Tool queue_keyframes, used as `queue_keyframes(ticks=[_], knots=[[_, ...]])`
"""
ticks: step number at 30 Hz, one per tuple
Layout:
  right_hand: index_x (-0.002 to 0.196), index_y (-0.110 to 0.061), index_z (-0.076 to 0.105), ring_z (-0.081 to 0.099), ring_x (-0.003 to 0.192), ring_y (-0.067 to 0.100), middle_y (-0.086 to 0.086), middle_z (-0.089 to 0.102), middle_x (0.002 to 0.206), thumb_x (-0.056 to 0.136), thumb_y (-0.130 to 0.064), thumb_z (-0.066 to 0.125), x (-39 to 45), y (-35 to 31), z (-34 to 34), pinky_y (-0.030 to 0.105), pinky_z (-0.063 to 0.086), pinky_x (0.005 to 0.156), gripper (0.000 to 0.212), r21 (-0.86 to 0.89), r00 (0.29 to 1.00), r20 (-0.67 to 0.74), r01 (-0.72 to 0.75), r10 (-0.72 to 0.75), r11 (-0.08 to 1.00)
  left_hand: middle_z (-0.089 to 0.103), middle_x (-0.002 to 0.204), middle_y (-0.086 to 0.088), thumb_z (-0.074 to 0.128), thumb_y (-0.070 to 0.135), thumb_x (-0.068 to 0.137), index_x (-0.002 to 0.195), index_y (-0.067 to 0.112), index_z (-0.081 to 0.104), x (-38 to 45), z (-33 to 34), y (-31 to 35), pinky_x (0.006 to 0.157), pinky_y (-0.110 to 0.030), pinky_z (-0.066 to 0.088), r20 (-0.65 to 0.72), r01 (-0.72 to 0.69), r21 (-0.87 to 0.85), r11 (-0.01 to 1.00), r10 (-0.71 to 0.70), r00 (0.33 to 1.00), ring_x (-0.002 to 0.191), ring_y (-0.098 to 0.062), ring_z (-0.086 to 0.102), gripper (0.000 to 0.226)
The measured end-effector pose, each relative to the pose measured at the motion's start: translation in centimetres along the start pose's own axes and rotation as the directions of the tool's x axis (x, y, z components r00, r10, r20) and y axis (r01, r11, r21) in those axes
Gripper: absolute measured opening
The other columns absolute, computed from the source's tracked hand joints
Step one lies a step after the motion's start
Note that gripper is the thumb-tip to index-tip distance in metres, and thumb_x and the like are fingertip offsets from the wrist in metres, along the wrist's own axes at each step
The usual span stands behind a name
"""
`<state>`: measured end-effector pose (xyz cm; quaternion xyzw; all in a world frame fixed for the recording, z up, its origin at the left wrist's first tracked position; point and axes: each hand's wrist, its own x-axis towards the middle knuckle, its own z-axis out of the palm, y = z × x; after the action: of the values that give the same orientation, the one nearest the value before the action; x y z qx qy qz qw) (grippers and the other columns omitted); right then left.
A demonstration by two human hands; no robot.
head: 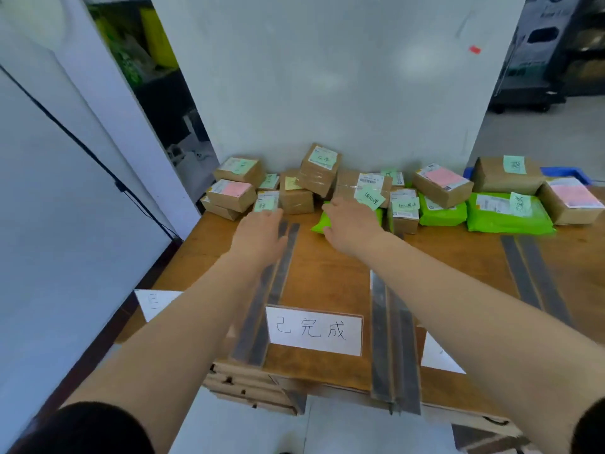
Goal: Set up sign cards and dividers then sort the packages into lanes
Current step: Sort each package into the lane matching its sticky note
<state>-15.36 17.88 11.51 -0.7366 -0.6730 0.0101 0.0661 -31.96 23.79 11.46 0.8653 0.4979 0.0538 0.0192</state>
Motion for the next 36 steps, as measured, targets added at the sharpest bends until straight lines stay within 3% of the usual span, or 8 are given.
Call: queue_keyframes(ticks=[4,11,18,22,26,30,36], knots=[[0.136,-0.016,0.042,0.039,0.129,0.03,0.008,0.043,0.14,0.094,-0.035,0.045,3.3,-4.6,-2.2,0.042,0.038,0.1,0.047,-0.086,0.993,-0.041,0.109,-0.113,0.99,0.056,0.128,-0.007,0.048,0.033,0.087,0.132,0.022,0.045,0.8,-3.7,-6.2,0.089,-0.04,0.043,-0.062,0.089,0.217,0.972,-0.077,0.995,0.113,-0.03,0.053,0.047],[0.139,-0.017,0.04,0.039,0.13,0.028,0.007,0.044,0.14,0.094,-0.039,0.045,10.3,-12.4,-2.1,0.041,0.036,0.104,0.05,-0.083,0.986,-0.054,0.154,-0.159,0.985,0.053,0.128,-0.01,0.042,0.034,0.092,0.13,0.013,0.044,3.0,-5.6,-16.0,0.093,-0.04,0.038,-0.059,0.118,0.243,0.963,-0.107,0.993,0.115,-0.031,0.048,0.043],[0.134,-0.022,0.047,0.048,0.121,0.024,0.004,0.051,0.134,0.094,-0.04,0.045,18.7,-19.0,3.5,0.039,0.048,0.094,0.044,0.133,0.998,0.015,-0.06,0.059,0.989,0.056,0.113,-0.012,0.046,0.034,0.091,0.119,0.011,0.048,8.9,-2.3,-26.2,0.084,-0.042,0.046,0.022,0.022,0.08,0.997,-0.024,0.999,0.104,-0.031,0.054,0.037],[0.134,-0.018,0.047,0.049,0.123,0.025,0.006,0.052,0.136,0.094,-0.037,0.046,22.7,-21.3,6.5,0.037,0.045,0.096,0.045,0.245,0.986,0.067,-0.164,0.153,0.956,0.059,0.112,-0.008,0.047,0.04,0.089,0.12,0.015,0.051,12.5,1.1,-30.7,0.081,-0.04,0.05,0.077,0.007,-0.059,0.998,-0.003,0.997,0.103,-0.028,0.055,0.04],[0.134,-0.022,0.049,0.048,0.124,0.023,0.003,0.052,0.136,0.092,-0.036,0.05,25.6,-21.7,8.8,0.035,0.043,0.096,0.044,0.322,0.966,0.118,-0.255,0.229,0.912,0.058,0.118,-0.008,0.049,0.041,0.089,0.124,0.014,0.05,15.5,3.9,-32.7,0.084,-0.041,0.05,0.142,-0.048,-0.09,0.995,0.06,0.988,0.107,-0.027,0.055,0.044],[0.137,-0.024,0.045,0.047,0.126,0.021,0.001,0.049,0.139,0.092,-0.039,0.05,29.1,-20.5,10.9,0.036,0.044,0.098,0.048,0.261,0.948,0.151,-0.312,0.28,0.914,0.055,0.127,-0.007,0.047,0.042,0.09,0.128,0.015,0.048,18.6,6.3,-33.7,0.092,-0.039,0.045,0.148,-0.099,-0.077,0.992,0.11,0.983,0.115,-0.027,0.052,0.046],[0.137,-0.018,0.043,0.043,0.128,0.024,0.006,0.045,0.141,0.095,-0.039,0.043,34.5,-18.1,13.2,0.039,0.043,0.1,0.047,0.097,0.946,0.179,-0.292,0.271,0.952,0.056,0.119,-0.006,0.045,0.042,0.092,0.118,0.014,0.05,22.7,9.1,-33.5,0.091,-0.038,0.043,0.159,-0.176,0.041,0.983,0.168,0.973,0.112,-0.025,0.052,0.038]])
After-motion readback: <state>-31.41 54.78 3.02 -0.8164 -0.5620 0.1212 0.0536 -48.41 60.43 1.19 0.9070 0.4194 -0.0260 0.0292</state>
